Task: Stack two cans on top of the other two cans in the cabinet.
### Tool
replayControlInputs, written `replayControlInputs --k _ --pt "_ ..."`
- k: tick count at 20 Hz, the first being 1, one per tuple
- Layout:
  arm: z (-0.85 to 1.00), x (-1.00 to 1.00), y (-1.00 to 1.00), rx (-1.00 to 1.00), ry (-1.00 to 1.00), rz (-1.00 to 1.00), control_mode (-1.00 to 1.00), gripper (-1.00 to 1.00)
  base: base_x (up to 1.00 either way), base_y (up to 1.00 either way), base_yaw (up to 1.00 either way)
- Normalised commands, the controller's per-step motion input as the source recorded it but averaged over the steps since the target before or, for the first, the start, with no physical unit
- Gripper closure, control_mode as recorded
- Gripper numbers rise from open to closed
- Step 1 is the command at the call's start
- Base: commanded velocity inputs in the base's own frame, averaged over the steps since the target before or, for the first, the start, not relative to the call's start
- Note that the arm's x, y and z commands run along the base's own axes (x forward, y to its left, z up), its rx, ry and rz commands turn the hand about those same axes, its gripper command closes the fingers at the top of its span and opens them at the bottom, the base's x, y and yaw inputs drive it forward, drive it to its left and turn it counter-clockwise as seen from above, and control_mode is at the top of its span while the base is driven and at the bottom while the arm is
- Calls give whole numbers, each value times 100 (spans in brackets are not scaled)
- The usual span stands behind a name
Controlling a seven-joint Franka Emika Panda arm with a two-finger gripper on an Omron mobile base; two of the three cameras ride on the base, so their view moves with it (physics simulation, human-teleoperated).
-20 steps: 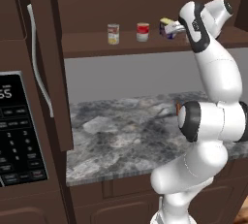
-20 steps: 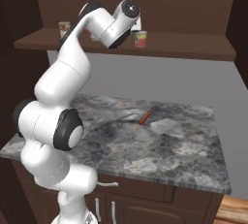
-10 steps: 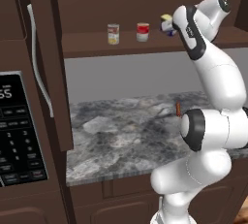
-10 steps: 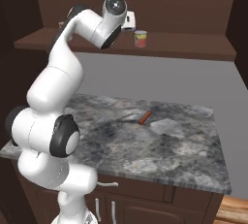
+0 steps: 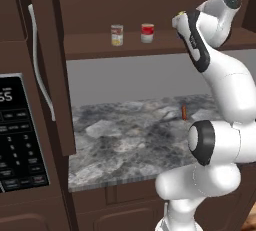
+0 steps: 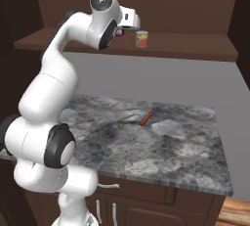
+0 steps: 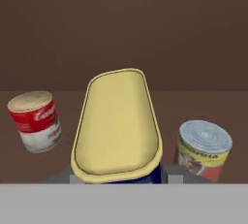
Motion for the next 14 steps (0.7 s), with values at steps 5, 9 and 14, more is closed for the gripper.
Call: replayControlInputs --k 5,9,14 --pt "11 -21 -17 0 0 -33 -100 100 0 0 0" --pt "12 -12 -12 0 0 -37 -100 100 0 0 0" --pt "7 -9 -5 0 2 -32 -100 100 0 0 0"
